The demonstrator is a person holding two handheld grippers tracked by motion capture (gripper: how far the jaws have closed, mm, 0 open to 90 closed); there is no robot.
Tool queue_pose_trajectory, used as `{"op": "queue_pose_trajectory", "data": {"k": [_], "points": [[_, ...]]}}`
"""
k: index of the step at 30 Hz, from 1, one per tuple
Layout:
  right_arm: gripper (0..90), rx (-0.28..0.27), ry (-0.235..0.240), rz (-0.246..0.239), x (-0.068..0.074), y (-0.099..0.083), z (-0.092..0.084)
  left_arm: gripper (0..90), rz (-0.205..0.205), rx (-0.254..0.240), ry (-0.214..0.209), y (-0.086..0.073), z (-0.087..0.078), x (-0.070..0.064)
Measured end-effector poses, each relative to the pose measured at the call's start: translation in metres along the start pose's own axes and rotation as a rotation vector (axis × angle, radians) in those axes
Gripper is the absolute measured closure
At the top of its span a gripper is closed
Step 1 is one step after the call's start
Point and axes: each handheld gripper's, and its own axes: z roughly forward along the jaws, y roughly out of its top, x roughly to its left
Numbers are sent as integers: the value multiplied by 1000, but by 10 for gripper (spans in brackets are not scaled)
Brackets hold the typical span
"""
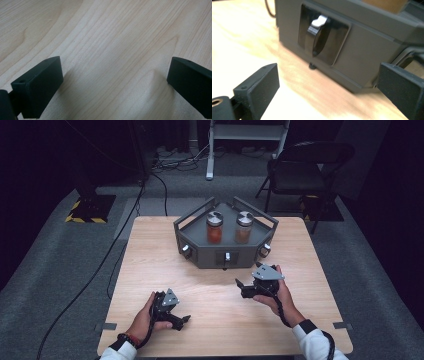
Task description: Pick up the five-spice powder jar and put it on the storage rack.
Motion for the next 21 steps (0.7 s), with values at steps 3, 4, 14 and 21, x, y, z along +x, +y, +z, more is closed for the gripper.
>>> {"op": "queue_pose_trajectory", "data": {"k": [3,4,14,21], "points": [[48,24,23,-17,-3,-2,-3,1,0,0,0,0,0,0],[48,29,28,-19,-4,-3,-5,1,0,0,0,0,0,0],[48,106,86,-59,-10,-15,-15,1,0,0,0,0,0,0],[48,155,85,-86,-11,-22,-21,1,0,0,0,0,0,0]]}}
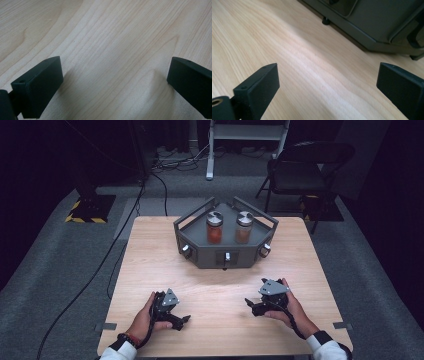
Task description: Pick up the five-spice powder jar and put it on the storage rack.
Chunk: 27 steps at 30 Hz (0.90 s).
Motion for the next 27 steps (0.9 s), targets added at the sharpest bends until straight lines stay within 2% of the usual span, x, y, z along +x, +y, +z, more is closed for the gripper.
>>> {"op": "queue_pose_trajectory", "data": {"k": [12,18,27], "points": [[48,94,18,-4,-6,-20,-10,1,1,-1,0,0,0,0],[48,120,27,10,-10,-30,-18,1,1,-1,0,0,0,0],[48,120,72,80,-27,-48,-28,1,0,-2,0,0,0,0]]}}
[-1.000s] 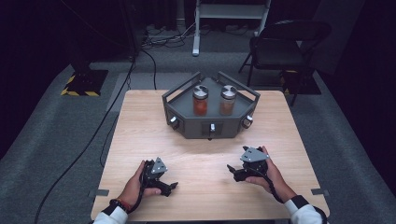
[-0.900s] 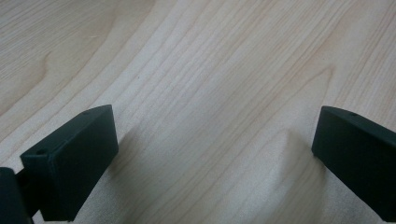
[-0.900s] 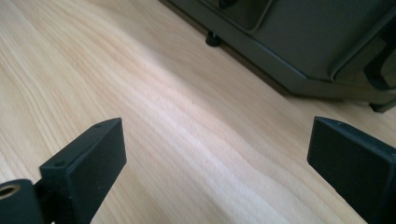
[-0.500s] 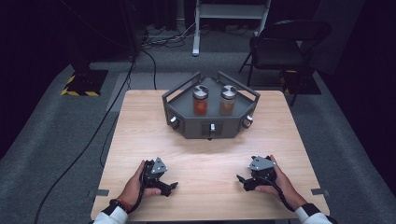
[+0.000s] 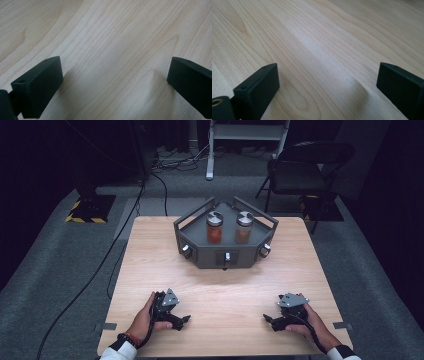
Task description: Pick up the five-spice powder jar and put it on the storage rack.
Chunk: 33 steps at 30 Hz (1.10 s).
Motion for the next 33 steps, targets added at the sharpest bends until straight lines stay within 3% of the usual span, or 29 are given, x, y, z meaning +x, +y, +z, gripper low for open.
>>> {"op": "queue_pose_trajectory", "data": {"k": [13,33], "points": [[7,-1,57,95,-22,-9,2,1,0,0,0,0,0,0],[2,0,60,98,-23,-9,3,1,3,0,-2,1,0,1]]}}
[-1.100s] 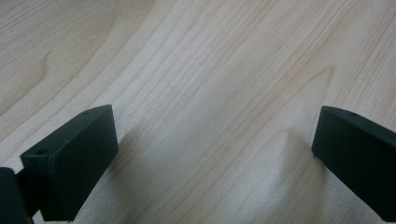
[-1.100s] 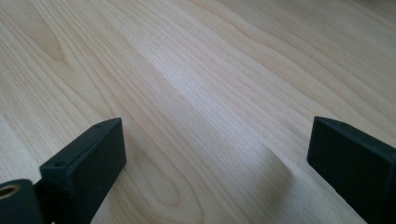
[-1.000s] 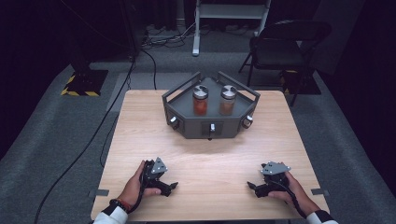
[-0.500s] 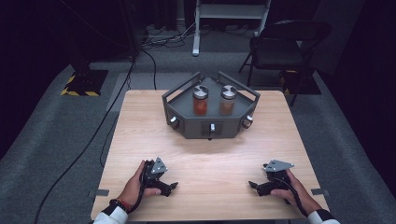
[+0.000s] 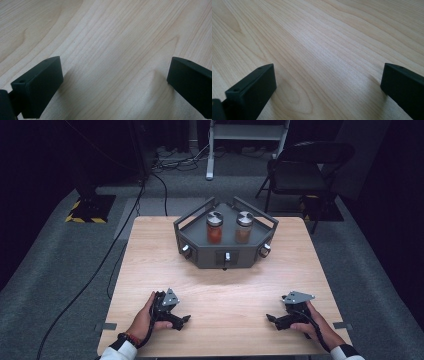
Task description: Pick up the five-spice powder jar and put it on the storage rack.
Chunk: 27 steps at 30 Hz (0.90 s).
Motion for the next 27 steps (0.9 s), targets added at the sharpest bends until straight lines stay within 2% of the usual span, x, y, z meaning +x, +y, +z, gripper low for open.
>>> {"op": "queue_pose_trajectory", "data": {"k": [27], "points": [[1,0,4,-7,-2,2,2,2,0,0,-1,0,0,0]]}}
